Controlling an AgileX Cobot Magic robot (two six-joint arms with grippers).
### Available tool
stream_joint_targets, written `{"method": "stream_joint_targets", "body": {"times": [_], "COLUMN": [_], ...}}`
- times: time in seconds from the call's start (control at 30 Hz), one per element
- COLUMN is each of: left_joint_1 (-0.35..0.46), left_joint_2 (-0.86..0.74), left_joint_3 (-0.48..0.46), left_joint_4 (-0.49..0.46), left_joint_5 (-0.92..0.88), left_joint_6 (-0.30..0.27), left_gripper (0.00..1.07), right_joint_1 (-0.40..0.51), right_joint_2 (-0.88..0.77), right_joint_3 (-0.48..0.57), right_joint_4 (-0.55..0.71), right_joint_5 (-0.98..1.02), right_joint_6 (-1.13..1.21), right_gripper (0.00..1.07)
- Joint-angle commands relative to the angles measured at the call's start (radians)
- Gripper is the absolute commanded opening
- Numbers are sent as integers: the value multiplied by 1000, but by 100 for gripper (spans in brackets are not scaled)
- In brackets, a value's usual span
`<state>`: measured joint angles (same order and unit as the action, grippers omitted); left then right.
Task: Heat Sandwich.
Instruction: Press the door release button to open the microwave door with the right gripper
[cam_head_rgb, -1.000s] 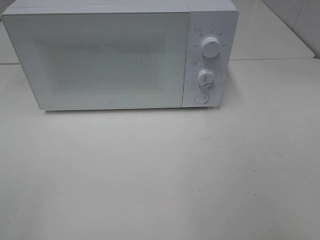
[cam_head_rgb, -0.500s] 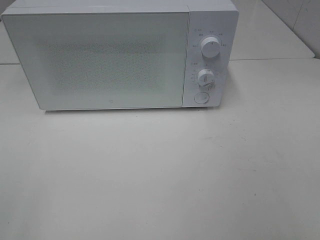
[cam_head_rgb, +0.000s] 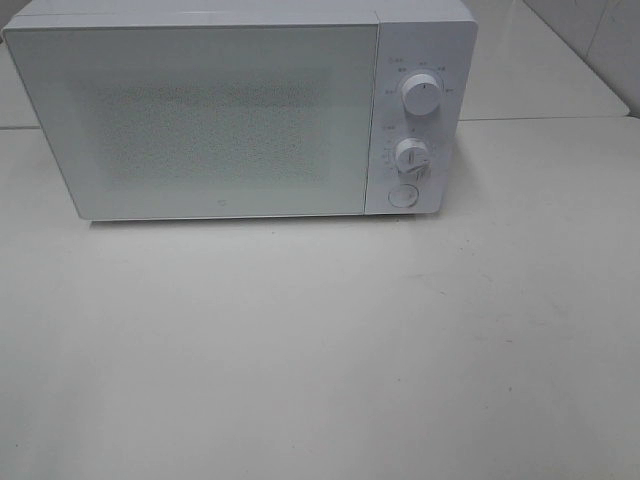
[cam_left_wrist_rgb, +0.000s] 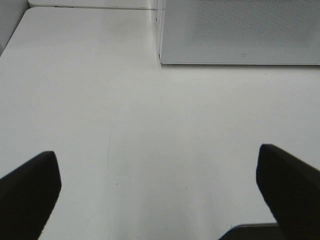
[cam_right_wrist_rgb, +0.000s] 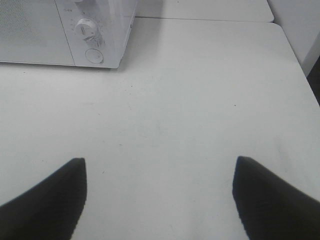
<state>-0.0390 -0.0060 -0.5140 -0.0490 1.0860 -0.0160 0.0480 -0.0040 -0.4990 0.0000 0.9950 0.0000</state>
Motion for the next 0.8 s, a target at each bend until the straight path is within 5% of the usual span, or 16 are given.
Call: {"method": "stream_joint_targets", "body": {"times": [0.03,0.8], "left_joint_1": [1,1], "left_joint_2": [-13,-13], "left_joint_3": [-1,-1], "left_joint_4": [-8,-8], "left_joint_5": [-13,-13], "left_joint_6": [-4,-4], "left_gripper": [100,100], "right_joint_1": [-8,-8], "right_joint_2": [-27,281], "right_joint_3": [0,-23], "right_joint_4": [0,9], "right_joint_5": [-3,-397], "right_joint_6": [0,43], "right_gripper": [76,76]}}
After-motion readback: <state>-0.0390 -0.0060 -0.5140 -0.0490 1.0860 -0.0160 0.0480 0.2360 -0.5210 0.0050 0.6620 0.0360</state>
